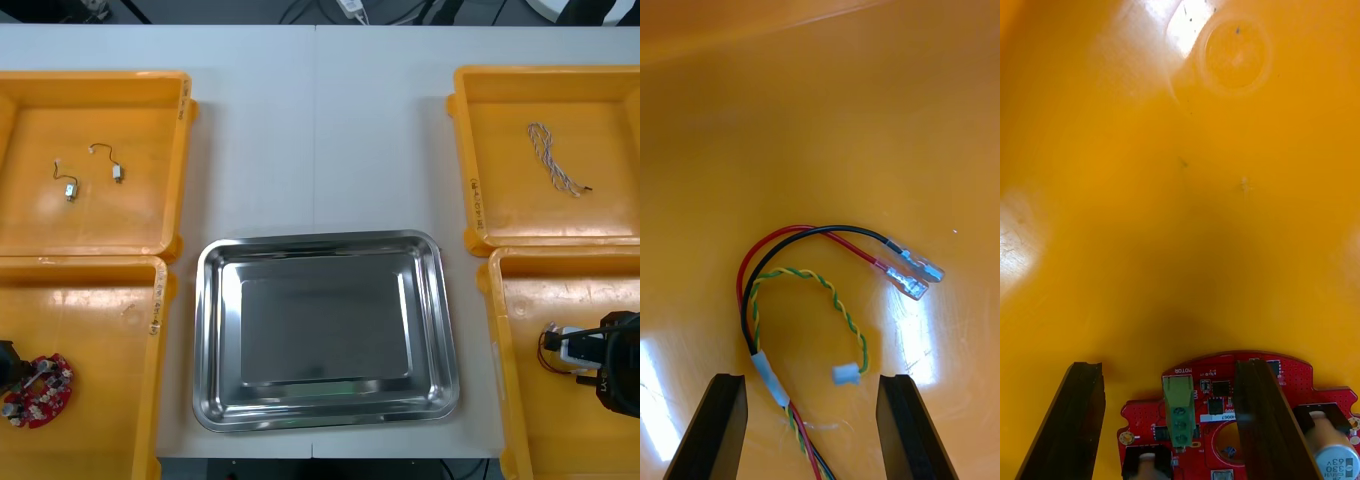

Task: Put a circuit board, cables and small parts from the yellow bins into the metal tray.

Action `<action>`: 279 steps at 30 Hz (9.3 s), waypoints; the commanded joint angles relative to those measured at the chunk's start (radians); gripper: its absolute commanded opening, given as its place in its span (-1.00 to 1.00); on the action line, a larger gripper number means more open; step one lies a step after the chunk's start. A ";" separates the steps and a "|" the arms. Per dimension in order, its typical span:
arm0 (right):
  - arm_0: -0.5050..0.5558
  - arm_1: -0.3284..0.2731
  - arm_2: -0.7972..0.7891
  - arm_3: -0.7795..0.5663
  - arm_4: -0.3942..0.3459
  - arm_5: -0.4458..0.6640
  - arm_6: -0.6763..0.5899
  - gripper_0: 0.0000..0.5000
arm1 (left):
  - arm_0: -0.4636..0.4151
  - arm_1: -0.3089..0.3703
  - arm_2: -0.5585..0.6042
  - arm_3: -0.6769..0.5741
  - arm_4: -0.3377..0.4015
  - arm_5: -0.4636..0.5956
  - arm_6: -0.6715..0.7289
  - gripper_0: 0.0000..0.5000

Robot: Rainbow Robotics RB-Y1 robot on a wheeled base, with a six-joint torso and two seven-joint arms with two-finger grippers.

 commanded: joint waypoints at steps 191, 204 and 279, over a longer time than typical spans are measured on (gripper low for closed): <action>-0.683 0.078 -0.299 0.036 -0.371 0.878 -0.452 -1.00 | -0.557 -0.074 -1.022 -0.164 -0.359 0.201 0.365 -1.00; -0.683 0.078 -0.299 0.036 -0.371 0.877 -0.452 -1.00 | -0.555 -0.071 -1.027 -0.164 -0.359 0.182 0.373 1.00; -0.916 0.459 0.557 -0.224 0.003 0.808 -0.538 -1.00 | -0.982 0.329 -0.554 -0.007 0.296 0.363 0.206 1.00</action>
